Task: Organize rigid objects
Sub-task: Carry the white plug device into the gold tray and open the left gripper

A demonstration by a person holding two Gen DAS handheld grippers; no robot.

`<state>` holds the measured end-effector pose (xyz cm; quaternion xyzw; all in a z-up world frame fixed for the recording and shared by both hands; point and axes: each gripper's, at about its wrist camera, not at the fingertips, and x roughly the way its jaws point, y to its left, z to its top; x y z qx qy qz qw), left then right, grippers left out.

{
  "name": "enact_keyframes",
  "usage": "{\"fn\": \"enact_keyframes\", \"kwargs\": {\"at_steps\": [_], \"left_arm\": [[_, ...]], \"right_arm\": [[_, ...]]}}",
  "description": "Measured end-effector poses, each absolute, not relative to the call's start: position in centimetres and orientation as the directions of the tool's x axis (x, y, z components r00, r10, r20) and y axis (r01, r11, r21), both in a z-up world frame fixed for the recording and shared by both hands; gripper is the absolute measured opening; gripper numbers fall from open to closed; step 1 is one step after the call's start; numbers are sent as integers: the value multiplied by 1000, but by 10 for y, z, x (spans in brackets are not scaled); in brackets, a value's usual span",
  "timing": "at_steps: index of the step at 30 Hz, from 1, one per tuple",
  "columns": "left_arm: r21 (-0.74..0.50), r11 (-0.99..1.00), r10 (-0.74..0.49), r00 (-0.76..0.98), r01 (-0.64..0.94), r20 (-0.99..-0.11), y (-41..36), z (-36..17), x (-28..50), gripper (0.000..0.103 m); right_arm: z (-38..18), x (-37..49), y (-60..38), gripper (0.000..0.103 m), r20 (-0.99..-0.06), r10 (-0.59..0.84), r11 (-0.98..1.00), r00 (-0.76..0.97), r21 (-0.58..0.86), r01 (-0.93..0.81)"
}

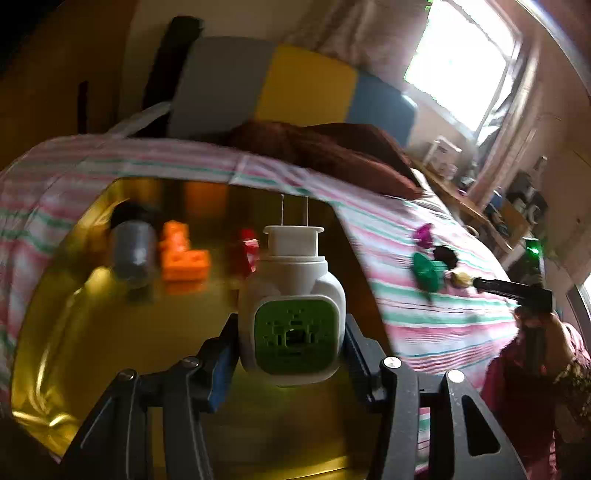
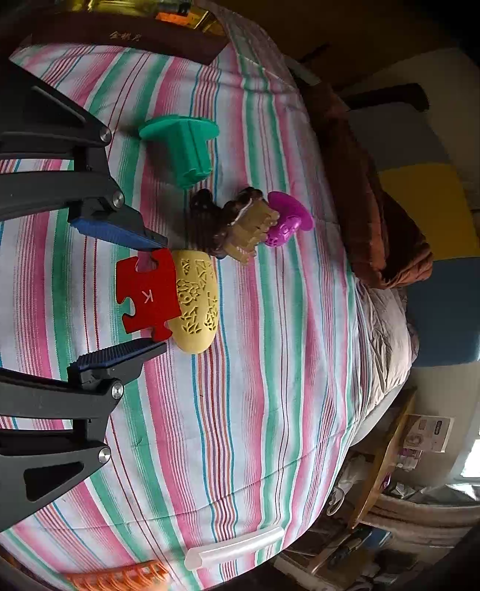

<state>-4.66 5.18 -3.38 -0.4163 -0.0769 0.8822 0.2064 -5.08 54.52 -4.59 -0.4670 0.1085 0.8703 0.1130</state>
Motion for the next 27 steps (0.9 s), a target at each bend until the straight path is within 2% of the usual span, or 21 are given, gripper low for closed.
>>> {"fn": "enact_keyframes", "kwargs": {"at_steps": [6, 11, 14, 23, 27], "left_arm": [[-287, -935, 356, -539, -210, -763, 18, -52, -55, 53], [-286, -947, 320, -504, -147, -802, -3, -62, -60, 53], [-263, -957, 290, -498, -125, -817, -11, -65, -63, 53], [-211, -976, 207, -484, -46, -850, -38, -69, -77, 53], [-193, -981, 185, -492, -36, -851, -37, -68, -78, 53]], "right_arm": [[-36, -48, 544, 49, -804, 108, -953, -585, 85, -292], [-20, -45, 527, 49, -737, 114, -971, -666, 59, -232], [-19, -46, 515, 49, -731, 109, -981, -674, 29, -190], [-9, -44, 485, 49, -706, 32, -993, -708, 57, -102], [-3, -42, 452, 49, -696, -44, -995, -717, 99, -34]]}}
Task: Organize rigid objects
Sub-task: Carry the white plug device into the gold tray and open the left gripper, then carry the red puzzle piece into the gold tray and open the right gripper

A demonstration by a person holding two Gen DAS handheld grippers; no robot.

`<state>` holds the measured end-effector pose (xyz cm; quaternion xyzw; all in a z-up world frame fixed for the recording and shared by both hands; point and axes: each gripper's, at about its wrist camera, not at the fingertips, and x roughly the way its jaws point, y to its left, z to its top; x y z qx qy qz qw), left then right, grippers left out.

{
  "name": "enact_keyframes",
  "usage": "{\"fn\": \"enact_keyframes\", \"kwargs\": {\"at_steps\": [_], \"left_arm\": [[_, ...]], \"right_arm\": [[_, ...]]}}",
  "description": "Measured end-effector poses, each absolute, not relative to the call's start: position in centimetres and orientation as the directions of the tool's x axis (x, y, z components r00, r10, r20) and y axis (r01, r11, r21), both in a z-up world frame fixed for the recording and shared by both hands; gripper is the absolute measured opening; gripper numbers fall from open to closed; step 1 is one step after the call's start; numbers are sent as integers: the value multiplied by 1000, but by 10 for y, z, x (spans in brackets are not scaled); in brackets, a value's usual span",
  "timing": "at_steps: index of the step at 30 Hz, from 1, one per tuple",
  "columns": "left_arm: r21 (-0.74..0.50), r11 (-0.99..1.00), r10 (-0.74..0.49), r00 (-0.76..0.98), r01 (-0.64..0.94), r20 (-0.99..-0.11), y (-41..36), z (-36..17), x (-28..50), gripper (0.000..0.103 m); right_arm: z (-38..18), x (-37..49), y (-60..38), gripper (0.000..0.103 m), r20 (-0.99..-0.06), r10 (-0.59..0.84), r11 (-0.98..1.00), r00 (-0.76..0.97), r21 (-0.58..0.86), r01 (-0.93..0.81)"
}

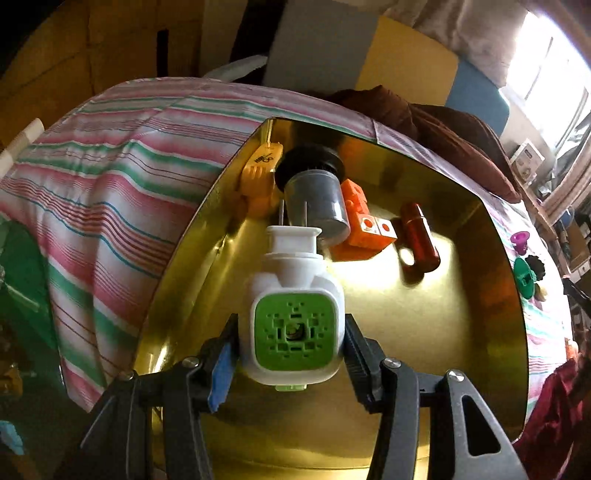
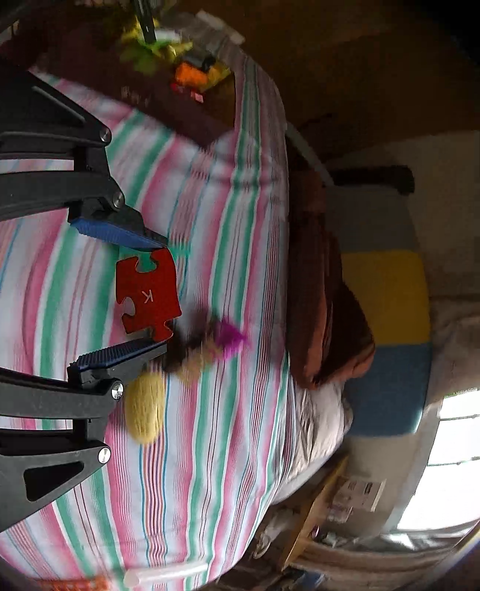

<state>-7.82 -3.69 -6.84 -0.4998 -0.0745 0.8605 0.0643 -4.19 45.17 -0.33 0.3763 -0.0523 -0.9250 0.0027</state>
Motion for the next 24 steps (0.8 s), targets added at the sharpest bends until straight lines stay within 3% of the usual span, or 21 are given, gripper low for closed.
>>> {"fn": "enact_keyframes", "kwargs": {"at_steps": [8, 16, 20, 24], "left_arm": [[-229, -973, 179, -551, 23, -815, -43, -63, -68, 54], [-145, -989, 99, -629, 22, -771, -43, -49, -50, 54], [-237, -971, 154, -679, 31, -718, -51, -37, -44, 54], [-257, -964, 126, -725, 73, -677, -55, -25, -29, 54]], "right_arm": [[2, -41, 358, 49, -674, -233, -972, -701, 169, 160], [0, -40, 285, 49, -671, -348, -935, -654, 202, 290], [3, -42, 260, 49, -670, -389, -918, -633, 222, 329], [3, -45, 232, 49, -682, -415, -902, -602, 223, 369]]}}
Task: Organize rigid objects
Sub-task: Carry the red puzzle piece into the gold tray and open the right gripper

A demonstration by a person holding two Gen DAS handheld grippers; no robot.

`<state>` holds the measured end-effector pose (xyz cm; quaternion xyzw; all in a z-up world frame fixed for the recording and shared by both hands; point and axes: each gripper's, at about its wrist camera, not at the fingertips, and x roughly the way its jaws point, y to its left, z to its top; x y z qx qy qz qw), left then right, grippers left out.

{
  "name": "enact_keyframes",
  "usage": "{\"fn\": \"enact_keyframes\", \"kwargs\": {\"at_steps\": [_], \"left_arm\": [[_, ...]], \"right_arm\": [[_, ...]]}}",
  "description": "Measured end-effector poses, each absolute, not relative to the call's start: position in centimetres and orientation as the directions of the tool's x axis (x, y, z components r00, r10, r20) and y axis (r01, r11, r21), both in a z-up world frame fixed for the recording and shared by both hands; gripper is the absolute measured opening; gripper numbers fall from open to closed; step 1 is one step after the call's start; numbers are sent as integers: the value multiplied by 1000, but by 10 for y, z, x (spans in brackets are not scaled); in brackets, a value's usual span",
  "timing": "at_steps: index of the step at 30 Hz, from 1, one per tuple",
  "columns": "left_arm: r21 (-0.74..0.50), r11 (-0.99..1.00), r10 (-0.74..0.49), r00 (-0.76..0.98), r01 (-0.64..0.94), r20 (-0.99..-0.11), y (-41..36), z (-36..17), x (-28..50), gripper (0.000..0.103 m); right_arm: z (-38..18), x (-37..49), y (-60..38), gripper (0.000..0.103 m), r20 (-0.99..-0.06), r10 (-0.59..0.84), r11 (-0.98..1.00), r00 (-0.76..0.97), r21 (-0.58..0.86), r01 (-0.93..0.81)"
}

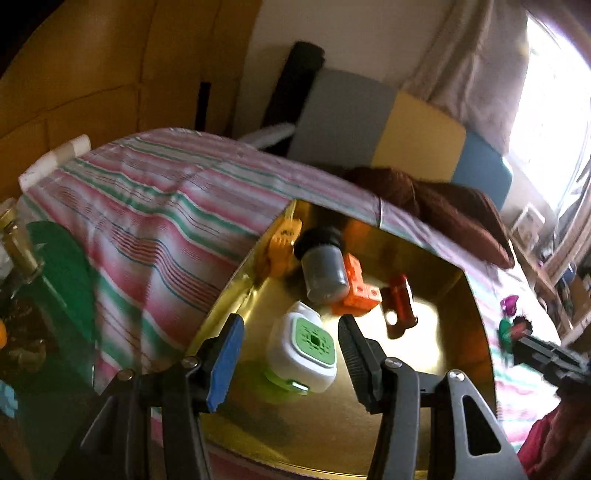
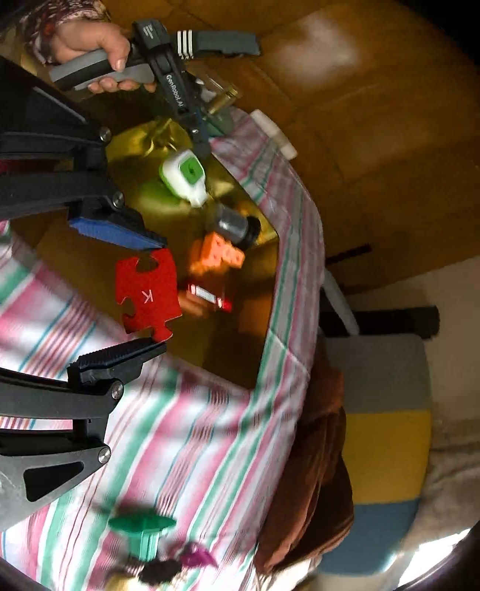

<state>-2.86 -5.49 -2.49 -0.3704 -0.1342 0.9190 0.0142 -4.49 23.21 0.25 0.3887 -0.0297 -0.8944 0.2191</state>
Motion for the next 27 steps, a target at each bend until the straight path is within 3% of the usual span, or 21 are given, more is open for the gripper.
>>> {"fn": "enact_keyframes", "kwargs": {"at_steps": [16, 27], "left_arm": [[-286, -955, 146, -720, 77, -679, -41, -27, -7, 54], [-339, -937, 166, -738, 89, -654, -49, -20, -4, 54]], "right_arm": [[-28, -74, 142, 49, -791, -390, -877, -471, 164, 452], [-53, -106, 116, 49, -857, -323, -905, -402, 155, 396]]}}
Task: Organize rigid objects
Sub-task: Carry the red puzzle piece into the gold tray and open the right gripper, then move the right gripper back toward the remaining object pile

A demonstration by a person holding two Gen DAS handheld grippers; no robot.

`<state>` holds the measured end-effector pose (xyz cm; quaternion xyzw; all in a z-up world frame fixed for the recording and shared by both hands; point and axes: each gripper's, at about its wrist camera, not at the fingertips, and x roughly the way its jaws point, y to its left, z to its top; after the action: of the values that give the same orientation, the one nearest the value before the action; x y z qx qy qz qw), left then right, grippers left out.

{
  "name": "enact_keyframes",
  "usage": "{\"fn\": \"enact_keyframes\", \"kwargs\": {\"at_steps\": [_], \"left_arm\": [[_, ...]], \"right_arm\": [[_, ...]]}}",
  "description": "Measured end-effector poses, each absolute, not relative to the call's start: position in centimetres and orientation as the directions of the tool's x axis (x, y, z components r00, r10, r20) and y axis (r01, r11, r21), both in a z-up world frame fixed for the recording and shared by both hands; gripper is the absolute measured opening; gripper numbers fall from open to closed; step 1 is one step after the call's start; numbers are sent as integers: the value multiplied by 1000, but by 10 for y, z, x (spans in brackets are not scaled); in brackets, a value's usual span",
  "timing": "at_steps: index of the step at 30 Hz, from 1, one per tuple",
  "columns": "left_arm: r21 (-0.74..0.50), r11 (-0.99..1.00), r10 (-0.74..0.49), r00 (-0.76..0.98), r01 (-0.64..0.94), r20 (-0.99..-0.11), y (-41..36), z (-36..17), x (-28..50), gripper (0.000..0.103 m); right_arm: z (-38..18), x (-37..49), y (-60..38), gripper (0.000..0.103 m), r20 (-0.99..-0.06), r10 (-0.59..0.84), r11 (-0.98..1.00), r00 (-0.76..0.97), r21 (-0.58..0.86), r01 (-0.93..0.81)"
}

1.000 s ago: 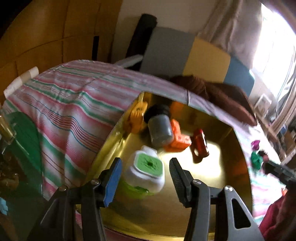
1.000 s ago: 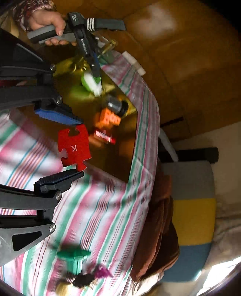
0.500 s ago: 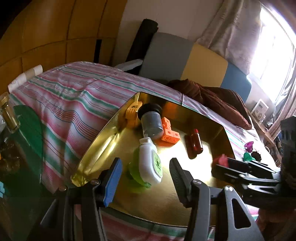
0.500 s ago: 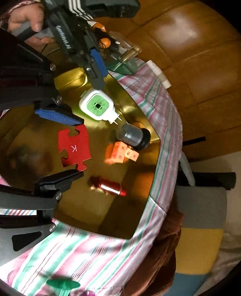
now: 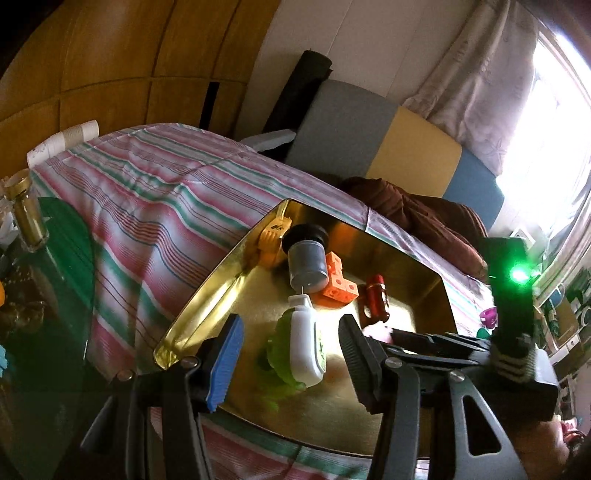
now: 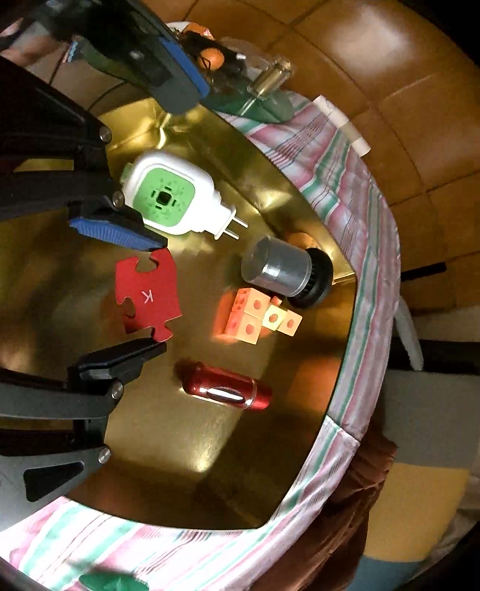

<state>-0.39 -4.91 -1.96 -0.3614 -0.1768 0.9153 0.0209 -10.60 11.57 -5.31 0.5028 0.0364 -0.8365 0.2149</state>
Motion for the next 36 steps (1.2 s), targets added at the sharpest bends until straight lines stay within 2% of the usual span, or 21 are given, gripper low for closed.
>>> {"fn": "enact_keyframes", "kwargs": {"at_steps": [10, 18, 36], "left_arm": [[-371, -926, 199, -737, 76, -646, -48, -18, -1, 54], [-410, -897, 160, -743, 164, -649, -70, -24, -1, 54], [-352, -929, 172, -712, 112, -681, -50, -34, -2, 54]], "right_arm": [[-55, -118, 108, 52, -853, -314, -921, -417, 167, 352], [-41, -104, 121, 55, -832, -309, -927, -461, 156, 340], [-40, -84, 118, 56, -838, -248, -926, -486, 58, 373]]}}
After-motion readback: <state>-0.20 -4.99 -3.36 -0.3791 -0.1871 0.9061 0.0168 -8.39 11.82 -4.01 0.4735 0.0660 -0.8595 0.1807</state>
